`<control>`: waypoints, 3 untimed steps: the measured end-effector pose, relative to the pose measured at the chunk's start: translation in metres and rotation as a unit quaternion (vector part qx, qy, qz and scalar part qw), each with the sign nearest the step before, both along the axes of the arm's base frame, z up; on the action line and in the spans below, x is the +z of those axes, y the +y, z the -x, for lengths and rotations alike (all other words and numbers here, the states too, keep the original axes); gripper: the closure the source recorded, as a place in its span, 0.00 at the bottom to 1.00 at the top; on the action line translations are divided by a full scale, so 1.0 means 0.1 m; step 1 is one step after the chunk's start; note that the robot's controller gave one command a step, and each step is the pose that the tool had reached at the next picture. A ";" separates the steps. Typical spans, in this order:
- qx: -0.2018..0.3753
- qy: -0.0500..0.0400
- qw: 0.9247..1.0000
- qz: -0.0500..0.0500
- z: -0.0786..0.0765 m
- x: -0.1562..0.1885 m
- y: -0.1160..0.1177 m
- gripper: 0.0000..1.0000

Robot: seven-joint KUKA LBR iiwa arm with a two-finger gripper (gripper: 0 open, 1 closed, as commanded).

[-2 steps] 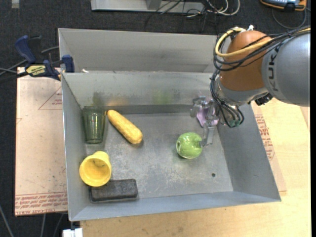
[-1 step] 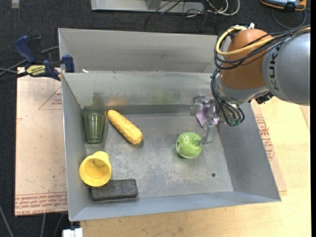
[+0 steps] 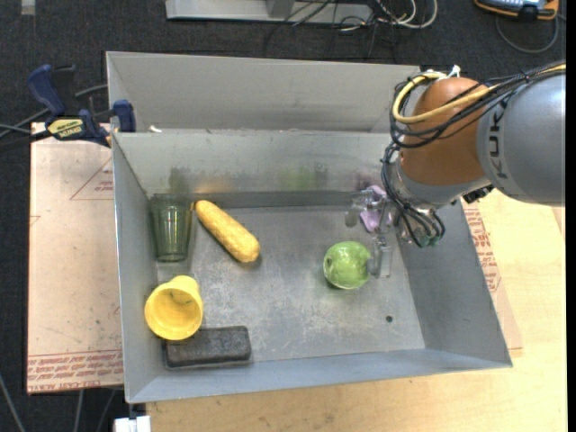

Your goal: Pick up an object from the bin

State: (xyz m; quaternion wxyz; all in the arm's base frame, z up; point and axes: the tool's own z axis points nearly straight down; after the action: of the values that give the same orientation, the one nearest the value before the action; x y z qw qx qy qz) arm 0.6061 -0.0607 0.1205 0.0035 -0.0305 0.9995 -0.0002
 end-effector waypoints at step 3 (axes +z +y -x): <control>0.127 0.000 0.992 0.002 0.00 -0.41 0.26 0.00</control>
Offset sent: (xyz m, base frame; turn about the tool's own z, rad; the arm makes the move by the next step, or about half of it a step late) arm -0.0369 -0.0232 -0.0446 -0.3330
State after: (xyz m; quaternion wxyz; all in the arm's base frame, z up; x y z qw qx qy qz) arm 0.6059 -0.0351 0.0800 0.0030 -0.1572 0.9876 -0.0012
